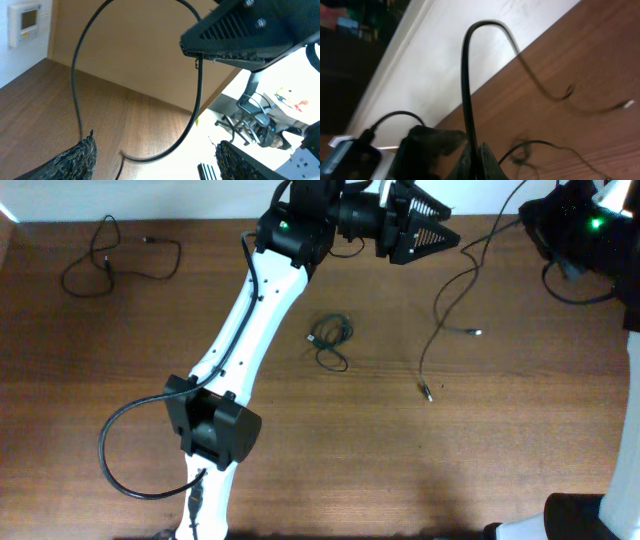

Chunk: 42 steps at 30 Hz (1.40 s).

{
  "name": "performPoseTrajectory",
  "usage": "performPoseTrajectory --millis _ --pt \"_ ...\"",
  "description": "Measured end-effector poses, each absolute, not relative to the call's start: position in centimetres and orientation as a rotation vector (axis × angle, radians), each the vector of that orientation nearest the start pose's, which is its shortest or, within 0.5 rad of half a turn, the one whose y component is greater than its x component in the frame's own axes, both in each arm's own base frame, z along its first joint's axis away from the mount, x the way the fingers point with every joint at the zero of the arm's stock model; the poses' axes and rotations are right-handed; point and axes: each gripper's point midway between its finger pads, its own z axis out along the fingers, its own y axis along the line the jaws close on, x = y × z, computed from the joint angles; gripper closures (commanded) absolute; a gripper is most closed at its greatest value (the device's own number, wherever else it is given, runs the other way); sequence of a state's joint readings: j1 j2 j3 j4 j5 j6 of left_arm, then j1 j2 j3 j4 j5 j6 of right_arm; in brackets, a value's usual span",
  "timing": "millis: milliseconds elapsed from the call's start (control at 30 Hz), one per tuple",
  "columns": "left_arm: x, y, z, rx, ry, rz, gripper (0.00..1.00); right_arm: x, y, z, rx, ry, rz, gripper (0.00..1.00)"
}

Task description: Untangle cables

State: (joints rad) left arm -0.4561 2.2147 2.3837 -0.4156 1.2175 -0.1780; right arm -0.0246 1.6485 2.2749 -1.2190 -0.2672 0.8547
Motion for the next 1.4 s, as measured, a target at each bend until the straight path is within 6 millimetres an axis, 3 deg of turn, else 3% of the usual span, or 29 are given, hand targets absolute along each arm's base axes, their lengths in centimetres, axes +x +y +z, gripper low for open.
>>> performPoseTrajectory --millis 167,267,433,600,733,867,933,967,1067,1100,1133,1200,1233,1300,1400 --pt "40.6 -38.4 39.2 1.207 1.477 -1.511 0.33 40.4 4.0 43.7 1.014 2.035 0.897 0.96" --pt "39.7 -38.5 39.4 1.255 1.428 -1.525 0.32 40.8 4.0 44.4 1.056 1.988 0.939 0.96" --pt "38.2 -39.0 39.6 1.342 1.326 -1.535 0.42 40.8 4.6 44.4 1.073 1.994 0.989 0.96" --pt "38.2 -39.0 40.2 1.364 1.26 -1.505 0.47 40.9 5.0 41.8 1.138 2.081 0.98 0.96" --pt "38.2 -39.0 40.3 1.363 1.259 -1.502 0.47 41.1 5.6 41.5 1.128 2.106 1.011 0.96" --pt "38.3 -39.0 40.2 1.363 1.258 -1.498 0.71 41.0 6.9 41.8 1.089 2.123 1.039 0.96" --pt "38.3 -39.1 40.2 1.366 1.254 -1.493 0.95 41.0 7.0 41.8 1.087 2.125 1.04 0.96" --pt "38.3 -39.1 40.2 1.362 1.259 -1.493 1.0 41.0 7.0 41.7 1.082 2.127 1.038 0.96" --pt "38.5 -39.1 40.2 1.358 1.262 -1.485 1.0 40.9 7.1 41.8 1.055 2.138 1.034 0.96" --pt "38.5 -39.1 40.2 1.357 1.263 -1.483 1.0 40.9 7.1 41.8 1.051 2.139 1.033 0.92" --pt "38.6 -39.1 40.2 1.355 1.264 -1.481 1.0 40.9 7.1 41.8 1.041 2.141 1.029 0.73" --pt "38.6 -39.1 40.2 1.354 1.265 -1.479 1.0 40.9 7.0 41.7 0.993 2.153 1.003 0.25" --pt "38.9 -39.1 40.1 1.339 1.28 -1.465 1.0 41.0 6.7 41.7 0.932 2.163 0.954 0.11" --pt "39.9 -39.2 39.9 1.286 1.34 -1.442 1.0 41.2 6.3 41.6 0.821 2.181 0.874 0.02" --pt "41.4 -38.6 39.8 1.209 1.419 -1.433 1.0 41.1 5.8 41.1 0.658 2.221 0.75 0.02"
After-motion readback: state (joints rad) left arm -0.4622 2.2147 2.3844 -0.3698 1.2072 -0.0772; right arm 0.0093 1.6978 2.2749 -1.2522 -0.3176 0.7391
